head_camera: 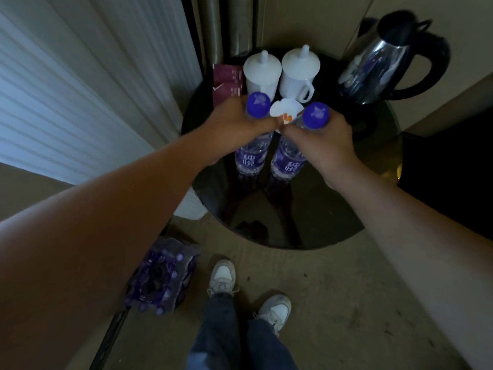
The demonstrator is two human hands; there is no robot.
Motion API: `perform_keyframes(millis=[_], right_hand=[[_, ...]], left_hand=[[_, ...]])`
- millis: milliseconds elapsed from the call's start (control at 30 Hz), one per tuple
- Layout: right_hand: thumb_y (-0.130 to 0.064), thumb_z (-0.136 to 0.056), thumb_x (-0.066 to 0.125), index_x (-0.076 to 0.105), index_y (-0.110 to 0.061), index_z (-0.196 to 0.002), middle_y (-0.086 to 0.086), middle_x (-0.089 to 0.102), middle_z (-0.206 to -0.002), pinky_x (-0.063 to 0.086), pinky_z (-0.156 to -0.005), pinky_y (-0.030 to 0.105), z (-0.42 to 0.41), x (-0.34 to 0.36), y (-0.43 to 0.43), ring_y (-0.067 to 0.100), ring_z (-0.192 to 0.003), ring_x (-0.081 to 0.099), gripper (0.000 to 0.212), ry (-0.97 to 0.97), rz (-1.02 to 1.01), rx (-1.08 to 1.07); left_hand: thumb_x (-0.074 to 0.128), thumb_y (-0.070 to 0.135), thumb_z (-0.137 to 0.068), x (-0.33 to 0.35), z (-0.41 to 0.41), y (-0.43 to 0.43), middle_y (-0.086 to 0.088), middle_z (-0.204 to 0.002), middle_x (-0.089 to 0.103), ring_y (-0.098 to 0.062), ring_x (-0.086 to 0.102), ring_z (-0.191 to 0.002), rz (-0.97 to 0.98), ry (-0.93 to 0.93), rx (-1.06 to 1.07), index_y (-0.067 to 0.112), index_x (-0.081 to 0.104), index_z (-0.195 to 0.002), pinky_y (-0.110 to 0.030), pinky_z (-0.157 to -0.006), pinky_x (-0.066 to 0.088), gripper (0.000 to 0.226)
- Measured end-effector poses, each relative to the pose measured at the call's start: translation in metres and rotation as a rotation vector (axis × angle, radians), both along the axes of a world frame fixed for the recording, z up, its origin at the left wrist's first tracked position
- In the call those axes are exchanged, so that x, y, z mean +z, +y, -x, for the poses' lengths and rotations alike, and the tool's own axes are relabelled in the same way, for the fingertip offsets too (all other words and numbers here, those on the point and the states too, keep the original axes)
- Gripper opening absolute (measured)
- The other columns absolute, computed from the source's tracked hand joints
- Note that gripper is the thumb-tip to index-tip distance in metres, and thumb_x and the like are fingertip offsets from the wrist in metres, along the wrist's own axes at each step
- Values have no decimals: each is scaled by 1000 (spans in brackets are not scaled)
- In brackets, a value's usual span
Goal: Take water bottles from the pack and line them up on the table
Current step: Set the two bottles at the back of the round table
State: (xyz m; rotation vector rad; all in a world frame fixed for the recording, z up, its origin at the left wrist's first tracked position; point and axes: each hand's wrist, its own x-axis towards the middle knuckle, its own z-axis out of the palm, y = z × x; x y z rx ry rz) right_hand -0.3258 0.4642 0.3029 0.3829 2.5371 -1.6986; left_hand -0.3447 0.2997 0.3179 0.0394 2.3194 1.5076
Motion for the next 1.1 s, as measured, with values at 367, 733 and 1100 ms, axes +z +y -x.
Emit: perform_keyframes(millis=[367, 733, 1100], right_hand=[[-39, -56, 70, 65, -16, -61, -2, 66, -53, 48, -50, 22, 72, 152, 45, 9, -49, 64, 25, 37, 37, -88], [-54, -66, 72, 69, -18, -57, -11, 72, -58, 47, -51, 21, 220, 224, 66, 2, -50, 65, 36, 181, -32, -219], [-48, -65, 78, 52, -24, -56, -8, 55, -58, 40, -47, 20, 319, 114, 59, 6, -52, 53, 36, 19, -130, -186]], left_hand=[[70, 44, -50, 130, 67, 25, -13, -64, 70, -23, 65, -60, 27, 258, 148, 4, 67, -67, -38, -65, 53, 43], [79, 54, -54, 187, 232, 60, -8, -75, 73, -16, 67, -68, 50, 451, -40, 19, 69, -71, -40, -73, 56, 41], [85, 32, -61, 71, 333, 61, 0, -71, 65, -9, 58, -66, 16, 356, -108, 20, 67, -74, -33, -70, 53, 25]])
